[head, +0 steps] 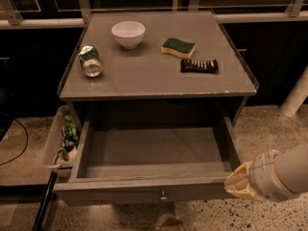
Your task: Close top drawer
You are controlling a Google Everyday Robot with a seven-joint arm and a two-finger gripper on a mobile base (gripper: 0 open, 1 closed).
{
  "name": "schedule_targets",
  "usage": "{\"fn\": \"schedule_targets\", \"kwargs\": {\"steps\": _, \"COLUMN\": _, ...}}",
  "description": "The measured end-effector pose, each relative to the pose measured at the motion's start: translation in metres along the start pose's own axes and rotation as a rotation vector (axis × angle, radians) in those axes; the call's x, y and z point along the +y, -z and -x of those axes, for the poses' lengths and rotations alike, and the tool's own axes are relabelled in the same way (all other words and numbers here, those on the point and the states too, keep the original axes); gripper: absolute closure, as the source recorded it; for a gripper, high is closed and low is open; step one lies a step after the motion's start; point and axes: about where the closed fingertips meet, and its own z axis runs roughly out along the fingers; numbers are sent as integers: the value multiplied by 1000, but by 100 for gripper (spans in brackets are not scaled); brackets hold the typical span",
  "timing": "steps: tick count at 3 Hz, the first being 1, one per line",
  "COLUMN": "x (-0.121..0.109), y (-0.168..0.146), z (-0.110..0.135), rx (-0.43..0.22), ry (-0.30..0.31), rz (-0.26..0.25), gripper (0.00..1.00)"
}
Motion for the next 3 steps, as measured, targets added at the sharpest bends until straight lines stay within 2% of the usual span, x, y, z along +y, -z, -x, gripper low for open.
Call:
{"fn": "schedule_targets", "kwargs": {"steps": 1, "x": 1, "y": -30, "z": -3, "rx": -69, "ry": 12, "rz": -8, "gripper": 100}}
{"fn": "schedule_targets", "kwargs": {"steps": 3, "x": 8, "y": -92, "z": 3, "rx": -184, "ry": 35, "rz": 46, "gripper": 100}}
